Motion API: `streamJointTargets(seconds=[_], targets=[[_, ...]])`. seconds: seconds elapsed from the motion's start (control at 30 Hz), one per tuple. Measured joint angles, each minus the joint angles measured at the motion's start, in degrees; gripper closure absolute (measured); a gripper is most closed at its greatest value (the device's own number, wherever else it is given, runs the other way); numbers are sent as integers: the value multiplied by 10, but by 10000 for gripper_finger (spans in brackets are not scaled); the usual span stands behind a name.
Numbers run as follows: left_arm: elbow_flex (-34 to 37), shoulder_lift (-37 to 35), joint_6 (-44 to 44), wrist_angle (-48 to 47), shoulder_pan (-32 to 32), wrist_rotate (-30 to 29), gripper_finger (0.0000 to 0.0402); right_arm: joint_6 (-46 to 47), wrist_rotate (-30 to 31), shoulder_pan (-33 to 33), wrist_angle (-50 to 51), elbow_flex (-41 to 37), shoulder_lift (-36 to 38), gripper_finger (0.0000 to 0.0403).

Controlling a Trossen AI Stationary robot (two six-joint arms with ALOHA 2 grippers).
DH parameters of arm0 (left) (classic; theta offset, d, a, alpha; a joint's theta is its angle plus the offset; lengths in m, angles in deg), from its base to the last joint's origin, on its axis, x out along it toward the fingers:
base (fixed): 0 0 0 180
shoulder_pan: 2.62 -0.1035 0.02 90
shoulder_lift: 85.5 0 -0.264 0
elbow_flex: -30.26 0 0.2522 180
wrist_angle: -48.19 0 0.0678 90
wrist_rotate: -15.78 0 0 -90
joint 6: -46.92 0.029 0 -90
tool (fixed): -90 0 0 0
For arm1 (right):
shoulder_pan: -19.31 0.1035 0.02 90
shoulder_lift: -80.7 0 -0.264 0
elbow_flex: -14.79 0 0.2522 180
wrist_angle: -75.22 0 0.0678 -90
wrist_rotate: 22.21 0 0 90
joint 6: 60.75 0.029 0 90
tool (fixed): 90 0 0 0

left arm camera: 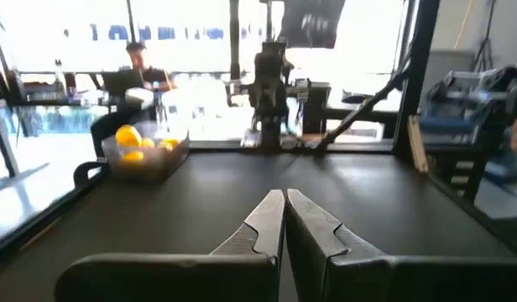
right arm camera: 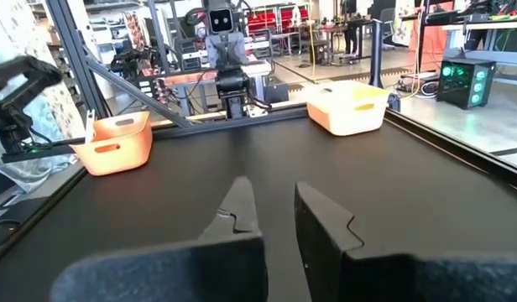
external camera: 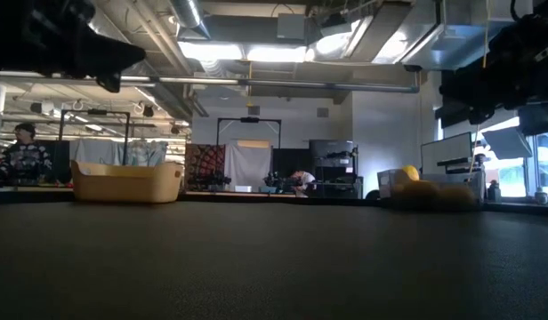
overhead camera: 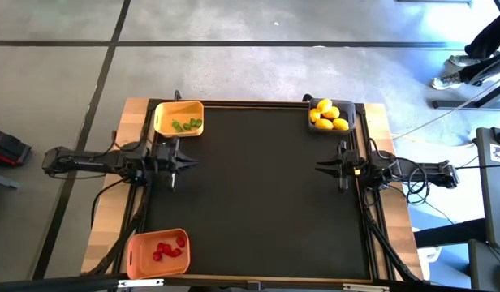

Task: Sort produce into baskets
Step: Return to Home Position

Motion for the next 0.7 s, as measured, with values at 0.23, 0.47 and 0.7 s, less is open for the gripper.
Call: streamJointTargets(seconds=[0.23,0.47,0.7], targets=[[56,-126,-13,-15,-2,1,391,14,4,0,2,0,0,368],[63,-172,-27,-74,-2,-11,391,15,1,0,3,-1,0,368],[63,-168,-20,-92,-2,-13,391,15,-7,0,1,-1,0,368]])
